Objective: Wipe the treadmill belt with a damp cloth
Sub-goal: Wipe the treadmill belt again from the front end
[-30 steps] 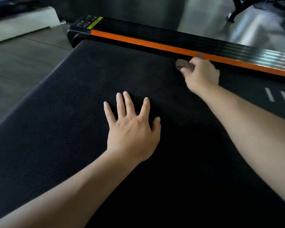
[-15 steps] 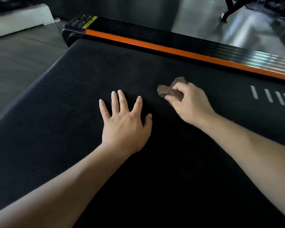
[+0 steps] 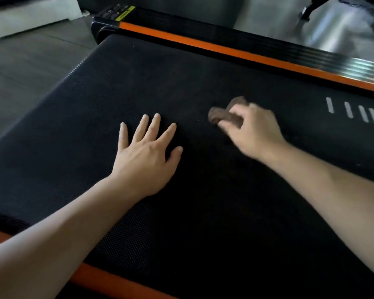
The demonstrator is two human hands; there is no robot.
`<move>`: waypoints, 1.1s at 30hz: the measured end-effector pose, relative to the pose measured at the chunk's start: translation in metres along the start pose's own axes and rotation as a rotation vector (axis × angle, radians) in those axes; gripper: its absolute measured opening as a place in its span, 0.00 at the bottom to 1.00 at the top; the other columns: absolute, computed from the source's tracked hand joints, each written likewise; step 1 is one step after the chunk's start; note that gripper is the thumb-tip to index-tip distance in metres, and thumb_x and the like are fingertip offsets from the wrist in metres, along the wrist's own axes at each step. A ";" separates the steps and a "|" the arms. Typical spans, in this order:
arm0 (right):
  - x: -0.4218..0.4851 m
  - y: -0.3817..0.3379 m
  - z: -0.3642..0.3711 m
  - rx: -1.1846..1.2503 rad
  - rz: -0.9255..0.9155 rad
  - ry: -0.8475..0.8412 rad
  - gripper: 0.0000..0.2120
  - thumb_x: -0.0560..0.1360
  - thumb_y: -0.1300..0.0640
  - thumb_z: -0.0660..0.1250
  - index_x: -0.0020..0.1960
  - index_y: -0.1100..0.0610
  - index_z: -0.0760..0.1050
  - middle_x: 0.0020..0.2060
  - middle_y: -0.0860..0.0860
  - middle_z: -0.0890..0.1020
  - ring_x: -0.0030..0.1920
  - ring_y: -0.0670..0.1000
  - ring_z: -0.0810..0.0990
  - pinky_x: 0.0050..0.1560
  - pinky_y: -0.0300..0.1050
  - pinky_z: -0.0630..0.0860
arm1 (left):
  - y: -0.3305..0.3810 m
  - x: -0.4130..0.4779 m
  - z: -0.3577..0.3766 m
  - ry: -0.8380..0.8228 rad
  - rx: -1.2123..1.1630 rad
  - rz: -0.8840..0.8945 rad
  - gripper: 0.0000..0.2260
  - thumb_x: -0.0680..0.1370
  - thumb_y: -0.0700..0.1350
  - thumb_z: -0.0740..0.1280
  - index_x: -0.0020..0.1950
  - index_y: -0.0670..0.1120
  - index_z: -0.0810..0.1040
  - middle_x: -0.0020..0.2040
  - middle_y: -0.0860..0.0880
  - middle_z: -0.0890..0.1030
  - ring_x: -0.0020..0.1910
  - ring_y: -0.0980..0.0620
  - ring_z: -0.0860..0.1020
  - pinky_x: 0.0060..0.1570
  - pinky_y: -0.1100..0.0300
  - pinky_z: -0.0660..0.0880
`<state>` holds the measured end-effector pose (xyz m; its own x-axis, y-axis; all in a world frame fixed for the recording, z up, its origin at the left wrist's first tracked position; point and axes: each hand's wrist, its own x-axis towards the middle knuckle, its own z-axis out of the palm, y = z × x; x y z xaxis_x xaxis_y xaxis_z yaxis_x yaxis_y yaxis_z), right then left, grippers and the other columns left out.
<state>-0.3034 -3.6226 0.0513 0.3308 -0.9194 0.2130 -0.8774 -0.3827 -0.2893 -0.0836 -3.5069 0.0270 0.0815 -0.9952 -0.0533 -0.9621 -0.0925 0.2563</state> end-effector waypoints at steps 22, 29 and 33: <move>-0.111 -0.055 0.000 0.113 -0.140 -0.067 0.13 0.76 0.40 0.66 0.48 0.49 0.79 0.43 0.49 0.81 0.46 0.54 0.79 0.47 0.49 0.66 | -0.010 -0.017 0.003 0.047 -0.071 0.021 0.29 0.82 0.63 0.49 0.82 0.57 0.60 0.85 0.49 0.50 0.84 0.49 0.43 0.80 0.42 0.35; -0.091 -0.033 -0.002 0.062 0.080 0.062 0.13 0.77 0.41 0.67 0.46 0.51 0.77 0.40 0.52 0.79 0.44 0.59 0.80 0.48 0.54 0.76 | -0.008 -0.016 0.007 0.062 -0.077 0.022 0.25 0.85 0.56 0.54 0.82 0.56 0.61 0.85 0.48 0.51 0.84 0.49 0.43 0.79 0.40 0.36; -0.155 -0.060 -0.013 0.215 -0.224 -0.173 0.16 0.75 0.38 0.64 0.45 0.49 0.81 0.41 0.50 0.81 0.43 0.53 0.79 0.47 0.53 0.73 | -0.008 -0.016 0.008 0.079 -0.065 0.024 0.25 0.84 0.57 0.53 0.81 0.56 0.62 0.85 0.48 0.52 0.84 0.48 0.44 0.79 0.39 0.37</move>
<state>-0.3068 -3.4562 0.0473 0.5771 -0.8051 0.1371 -0.6892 -0.5701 -0.4472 -0.0793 -3.4898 0.0185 0.0817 -0.9962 0.0287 -0.9455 -0.0684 0.3185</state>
